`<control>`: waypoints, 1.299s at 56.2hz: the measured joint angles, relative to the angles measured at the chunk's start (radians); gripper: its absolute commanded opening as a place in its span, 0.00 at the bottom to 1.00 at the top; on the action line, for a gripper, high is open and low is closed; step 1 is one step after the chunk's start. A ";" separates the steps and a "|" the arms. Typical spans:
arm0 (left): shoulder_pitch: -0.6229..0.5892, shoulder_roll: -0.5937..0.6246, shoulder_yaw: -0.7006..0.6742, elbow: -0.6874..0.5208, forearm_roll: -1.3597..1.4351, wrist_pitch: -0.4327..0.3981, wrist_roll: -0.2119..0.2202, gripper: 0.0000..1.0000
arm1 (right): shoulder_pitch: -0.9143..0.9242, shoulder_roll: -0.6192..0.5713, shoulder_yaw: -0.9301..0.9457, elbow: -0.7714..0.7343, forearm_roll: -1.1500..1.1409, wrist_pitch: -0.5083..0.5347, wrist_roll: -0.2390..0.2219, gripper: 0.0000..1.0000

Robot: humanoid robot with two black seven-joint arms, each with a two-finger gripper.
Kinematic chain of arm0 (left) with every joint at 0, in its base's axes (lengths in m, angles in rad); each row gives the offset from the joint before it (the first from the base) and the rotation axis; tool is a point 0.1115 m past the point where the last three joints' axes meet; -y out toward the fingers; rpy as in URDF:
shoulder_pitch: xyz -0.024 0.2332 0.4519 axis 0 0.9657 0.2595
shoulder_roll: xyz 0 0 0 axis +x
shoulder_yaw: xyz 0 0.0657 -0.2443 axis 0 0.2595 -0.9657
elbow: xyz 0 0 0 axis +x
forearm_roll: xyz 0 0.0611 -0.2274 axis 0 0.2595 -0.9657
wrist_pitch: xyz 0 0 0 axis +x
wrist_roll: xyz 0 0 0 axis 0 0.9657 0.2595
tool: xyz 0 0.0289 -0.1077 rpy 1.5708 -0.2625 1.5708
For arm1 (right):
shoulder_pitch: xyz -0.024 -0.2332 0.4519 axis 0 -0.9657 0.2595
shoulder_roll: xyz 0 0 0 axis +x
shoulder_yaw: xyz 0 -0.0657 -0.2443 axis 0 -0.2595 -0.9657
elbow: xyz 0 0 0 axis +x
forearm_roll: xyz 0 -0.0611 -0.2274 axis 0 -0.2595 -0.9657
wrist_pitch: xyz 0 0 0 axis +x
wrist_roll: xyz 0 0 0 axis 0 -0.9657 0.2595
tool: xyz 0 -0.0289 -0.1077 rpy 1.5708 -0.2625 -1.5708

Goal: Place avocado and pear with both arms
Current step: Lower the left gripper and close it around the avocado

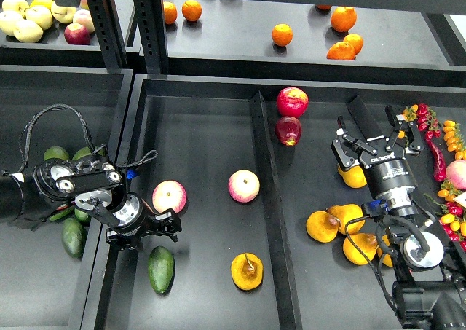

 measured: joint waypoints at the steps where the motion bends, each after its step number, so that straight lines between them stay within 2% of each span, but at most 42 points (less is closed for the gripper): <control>1: 0.001 -0.001 0.001 0.000 0.000 0.000 0.000 0.83 | -0.001 0.000 0.000 0.000 0.000 0.000 0.000 0.99; 73: 0.071 -0.079 0.006 0.070 0.000 0.000 0.000 0.81 | -0.006 0.000 -0.001 0.007 0.000 0.000 0.000 0.99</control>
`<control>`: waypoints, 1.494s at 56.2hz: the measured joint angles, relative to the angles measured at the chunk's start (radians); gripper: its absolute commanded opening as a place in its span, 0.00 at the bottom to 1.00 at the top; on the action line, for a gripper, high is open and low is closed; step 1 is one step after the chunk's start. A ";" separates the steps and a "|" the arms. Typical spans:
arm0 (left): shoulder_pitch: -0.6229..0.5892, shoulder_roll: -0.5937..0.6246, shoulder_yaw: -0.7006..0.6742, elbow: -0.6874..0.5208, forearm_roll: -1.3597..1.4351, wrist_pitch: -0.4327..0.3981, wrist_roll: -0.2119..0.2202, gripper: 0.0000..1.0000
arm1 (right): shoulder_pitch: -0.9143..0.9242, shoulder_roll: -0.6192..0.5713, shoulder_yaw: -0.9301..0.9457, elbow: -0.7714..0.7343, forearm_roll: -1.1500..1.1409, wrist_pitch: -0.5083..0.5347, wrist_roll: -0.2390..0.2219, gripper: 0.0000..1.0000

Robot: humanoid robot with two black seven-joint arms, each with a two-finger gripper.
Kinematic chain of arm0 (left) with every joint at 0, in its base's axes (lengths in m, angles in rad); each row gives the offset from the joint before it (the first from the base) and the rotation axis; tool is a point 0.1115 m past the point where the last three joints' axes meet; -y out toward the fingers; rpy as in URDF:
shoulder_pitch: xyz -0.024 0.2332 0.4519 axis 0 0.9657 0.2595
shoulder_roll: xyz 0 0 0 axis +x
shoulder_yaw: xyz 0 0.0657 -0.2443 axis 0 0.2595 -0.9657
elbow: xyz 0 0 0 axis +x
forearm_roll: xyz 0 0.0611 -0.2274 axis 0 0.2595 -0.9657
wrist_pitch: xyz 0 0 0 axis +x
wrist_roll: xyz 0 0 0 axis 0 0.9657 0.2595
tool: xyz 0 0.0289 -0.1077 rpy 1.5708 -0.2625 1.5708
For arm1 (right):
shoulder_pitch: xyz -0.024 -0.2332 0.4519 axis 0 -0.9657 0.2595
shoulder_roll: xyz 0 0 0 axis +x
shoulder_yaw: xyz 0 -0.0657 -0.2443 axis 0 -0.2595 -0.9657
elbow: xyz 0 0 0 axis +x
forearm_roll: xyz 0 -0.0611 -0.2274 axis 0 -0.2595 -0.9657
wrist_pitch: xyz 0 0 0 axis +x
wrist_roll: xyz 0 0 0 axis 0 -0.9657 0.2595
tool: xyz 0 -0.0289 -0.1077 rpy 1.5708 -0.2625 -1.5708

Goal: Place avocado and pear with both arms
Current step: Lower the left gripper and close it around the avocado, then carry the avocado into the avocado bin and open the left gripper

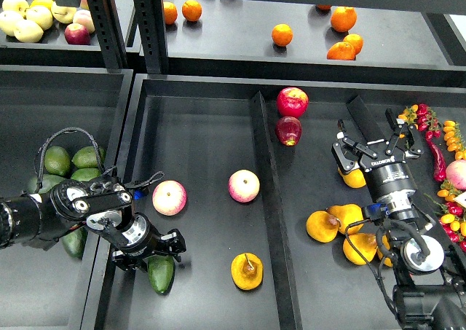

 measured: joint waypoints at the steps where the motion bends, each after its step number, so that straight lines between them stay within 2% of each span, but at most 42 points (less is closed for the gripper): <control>1: 0.001 0.000 0.000 0.001 0.000 0.000 0.000 0.81 | 0.000 0.000 0.000 0.000 0.000 0.000 0.000 0.99; 10: 0.006 -0.001 0.000 0.004 0.000 0.000 0.000 0.72 | 0.000 0.000 0.000 0.000 0.000 0.000 0.000 0.99; 11: 0.009 -0.001 0.000 0.004 0.000 0.000 0.000 0.66 | 0.000 0.000 0.000 0.000 0.000 0.000 0.000 0.99; 19: 0.011 -0.001 -0.005 0.005 0.001 0.000 0.000 0.50 | 0.000 0.000 0.000 0.000 0.000 0.000 0.000 0.99; 30: 0.013 -0.001 -0.017 0.006 0.005 0.000 0.000 0.37 | 0.000 0.000 0.000 0.000 0.000 0.013 0.000 0.99; 45: 0.025 -0.007 -0.072 0.021 0.087 0.000 0.000 0.29 | 0.000 0.000 0.000 0.000 0.000 0.017 0.000 0.99; 62: 0.025 -0.006 -0.151 0.008 0.109 0.000 0.000 0.27 | -0.001 0.000 -0.001 -0.002 0.000 0.021 -0.001 0.99; 71: -0.054 0.087 -0.217 -0.074 0.100 0.000 0.000 0.28 | 0.002 0.000 -0.001 -0.005 -0.001 0.032 0.000 0.99; 84: -0.137 0.243 -0.225 -0.134 0.034 0.000 0.000 0.28 | 0.007 0.000 -0.008 -0.008 -0.002 0.034 0.000 0.99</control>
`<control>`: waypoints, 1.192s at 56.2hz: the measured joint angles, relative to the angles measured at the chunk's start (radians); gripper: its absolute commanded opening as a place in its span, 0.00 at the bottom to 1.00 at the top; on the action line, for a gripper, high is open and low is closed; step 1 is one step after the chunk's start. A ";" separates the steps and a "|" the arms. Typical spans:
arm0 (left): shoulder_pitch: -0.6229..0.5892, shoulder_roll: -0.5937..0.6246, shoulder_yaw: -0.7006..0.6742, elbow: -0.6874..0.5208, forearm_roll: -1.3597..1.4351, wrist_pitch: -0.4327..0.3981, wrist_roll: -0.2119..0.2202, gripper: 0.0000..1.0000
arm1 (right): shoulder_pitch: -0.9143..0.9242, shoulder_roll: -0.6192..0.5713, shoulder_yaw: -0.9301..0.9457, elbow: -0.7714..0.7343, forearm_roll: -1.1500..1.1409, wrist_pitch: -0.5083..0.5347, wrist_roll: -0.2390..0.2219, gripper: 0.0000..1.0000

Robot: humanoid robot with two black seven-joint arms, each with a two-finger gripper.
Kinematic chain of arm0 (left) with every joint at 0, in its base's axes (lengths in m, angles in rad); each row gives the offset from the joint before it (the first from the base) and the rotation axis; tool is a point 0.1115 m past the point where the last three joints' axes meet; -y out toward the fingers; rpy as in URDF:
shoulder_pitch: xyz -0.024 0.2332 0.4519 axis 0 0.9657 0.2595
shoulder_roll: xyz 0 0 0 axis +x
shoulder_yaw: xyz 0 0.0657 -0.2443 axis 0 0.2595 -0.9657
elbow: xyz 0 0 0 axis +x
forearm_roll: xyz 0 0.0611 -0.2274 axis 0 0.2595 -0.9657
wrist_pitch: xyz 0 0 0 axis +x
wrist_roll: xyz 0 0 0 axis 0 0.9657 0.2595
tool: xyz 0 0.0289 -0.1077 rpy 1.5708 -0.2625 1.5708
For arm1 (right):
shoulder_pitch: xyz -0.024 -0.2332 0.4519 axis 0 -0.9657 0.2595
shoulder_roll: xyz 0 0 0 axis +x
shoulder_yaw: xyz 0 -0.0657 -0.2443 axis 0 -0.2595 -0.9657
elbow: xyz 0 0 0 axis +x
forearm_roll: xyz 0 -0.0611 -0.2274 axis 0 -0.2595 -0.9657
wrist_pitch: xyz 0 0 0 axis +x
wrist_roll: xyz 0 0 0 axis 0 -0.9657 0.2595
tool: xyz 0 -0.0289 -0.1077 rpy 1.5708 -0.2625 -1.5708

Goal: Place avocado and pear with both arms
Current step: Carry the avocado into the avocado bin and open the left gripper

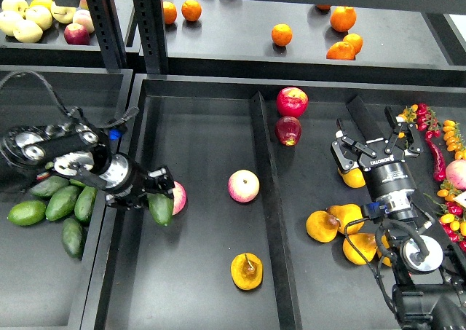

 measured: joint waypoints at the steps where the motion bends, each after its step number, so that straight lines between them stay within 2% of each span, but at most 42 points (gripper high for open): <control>1: -0.003 0.011 -0.001 0.000 -0.003 0.000 0.000 0.28 | 0.000 0.000 0.000 0.000 0.000 0.000 0.000 0.99; 16: 0.026 0.218 -0.057 -0.002 -0.016 0.000 0.000 0.29 | 0.001 0.000 -0.003 0.001 0.000 0.000 -0.001 0.99; 32: 0.209 0.306 -0.149 0.029 0.002 0.000 0.000 0.33 | 0.001 0.000 -0.013 0.003 -0.001 0.000 -0.001 0.99; 44: 0.278 0.298 -0.209 0.095 0.017 0.000 0.000 0.45 | 0.001 0.000 -0.013 0.007 -0.002 0.000 -0.001 0.99; 56: 0.308 0.286 -0.227 0.110 0.022 0.000 0.000 0.55 | 0.001 0.000 -0.012 0.008 -0.002 0.000 -0.001 0.99; 60: 0.315 0.279 -0.232 0.115 0.023 0.000 0.000 0.62 | 0.001 0.000 -0.011 0.008 -0.002 0.000 -0.001 0.99; 67: 0.330 0.270 -0.243 0.119 0.025 0.000 0.000 0.85 | 0.001 0.000 -0.010 0.008 -0.002 0.000 -0.001 0.99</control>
